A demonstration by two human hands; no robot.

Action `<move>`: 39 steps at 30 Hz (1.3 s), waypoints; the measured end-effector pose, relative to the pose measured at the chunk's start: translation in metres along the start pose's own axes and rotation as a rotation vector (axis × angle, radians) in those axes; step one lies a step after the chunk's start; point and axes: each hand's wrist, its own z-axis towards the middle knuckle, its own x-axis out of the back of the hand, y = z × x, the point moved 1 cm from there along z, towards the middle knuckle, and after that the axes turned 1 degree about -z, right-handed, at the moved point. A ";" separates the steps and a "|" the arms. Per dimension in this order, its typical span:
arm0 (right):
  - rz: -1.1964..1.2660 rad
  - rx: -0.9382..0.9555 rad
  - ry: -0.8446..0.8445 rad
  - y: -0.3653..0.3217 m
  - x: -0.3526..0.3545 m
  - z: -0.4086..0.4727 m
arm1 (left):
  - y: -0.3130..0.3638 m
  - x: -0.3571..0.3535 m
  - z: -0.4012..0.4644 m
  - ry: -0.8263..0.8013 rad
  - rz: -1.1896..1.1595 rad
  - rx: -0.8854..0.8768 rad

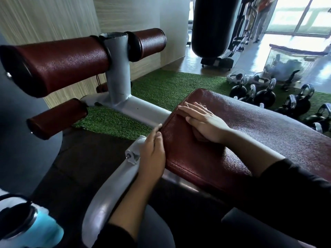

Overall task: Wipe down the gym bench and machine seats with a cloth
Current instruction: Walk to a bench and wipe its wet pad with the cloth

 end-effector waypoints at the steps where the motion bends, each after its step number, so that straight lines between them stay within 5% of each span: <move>1: -0.007 -0.040 0.007 -0.004 -0.002 0.008 | 0.000 0.000 -0.001 0.002 -0.009 0.006; 10: -0.022 0.279 -0.026 -0.033 -0.010 -0.043 | -0.008 0.001 -0.001 -0.017 -0.001 0.003; 19: -0.058 -0.022 0.012 -0.007 -0.005 0.012 | -0.011 -0.002 0.001 -0.008 -0.019 -0.003; 27: 0.017 0.285 -0.096 -0.022 -0.001 -0.055 | -0.010 0.000 0.000 -0.040 0.028 -0.026; 35: -0.022 0.001 -0.012 -0.011 -0.002 -0.024 | -0.011 0.001 0.002 -0.043 0.074 -0.024; 39: 0.044 0.091 -0.072 -0.053 -0.014 -0.031 | -0.004 0.007 -0.001 -0.092 -0.026 0.005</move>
